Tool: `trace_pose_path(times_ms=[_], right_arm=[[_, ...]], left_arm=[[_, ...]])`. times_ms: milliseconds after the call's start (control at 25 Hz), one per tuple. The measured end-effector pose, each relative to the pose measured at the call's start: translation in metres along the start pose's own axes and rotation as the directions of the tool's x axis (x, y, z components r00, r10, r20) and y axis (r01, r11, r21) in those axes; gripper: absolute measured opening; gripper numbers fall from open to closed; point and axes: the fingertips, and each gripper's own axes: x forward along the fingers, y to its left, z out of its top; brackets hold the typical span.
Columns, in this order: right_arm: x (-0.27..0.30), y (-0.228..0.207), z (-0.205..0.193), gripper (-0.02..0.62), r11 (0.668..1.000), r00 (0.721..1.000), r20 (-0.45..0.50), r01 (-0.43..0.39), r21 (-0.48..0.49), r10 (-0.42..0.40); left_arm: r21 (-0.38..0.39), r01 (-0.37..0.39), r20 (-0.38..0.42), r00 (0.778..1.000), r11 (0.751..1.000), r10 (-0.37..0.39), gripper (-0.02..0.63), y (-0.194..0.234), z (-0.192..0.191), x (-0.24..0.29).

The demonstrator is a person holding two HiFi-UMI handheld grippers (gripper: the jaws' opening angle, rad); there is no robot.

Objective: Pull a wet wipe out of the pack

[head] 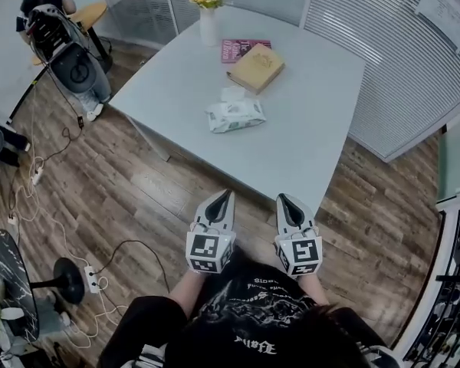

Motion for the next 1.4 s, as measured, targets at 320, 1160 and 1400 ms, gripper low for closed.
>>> trace_pose_path(times_ms=[320,1160,1400], right_arm=[[0.082,0.008,0.017,-0.002,0.999,0.999,-0.009,0.047,0.02,-0.046],[0.235,-0.05,0.079,-0.002,0.997,0.997,-0.002,-0.073,-0.011,0.073],[0.26,-0.067,0.079,-0.002,0.995,0.995,-0.023,-0.099,-0.029,0.098]], left_arm=[[0.009,0.04,-0.004,0.999,0.999,-0.04,0.008,0.072,0.019,0.045],[-0.01,-0.025,-0.035,0.999,1.0,0.025,0.008,0.12,0.046,0.158],[-0.01,-0.056,-0.08,0.995,0.998,0.055,0.009,0.124,0.039,0.188]])
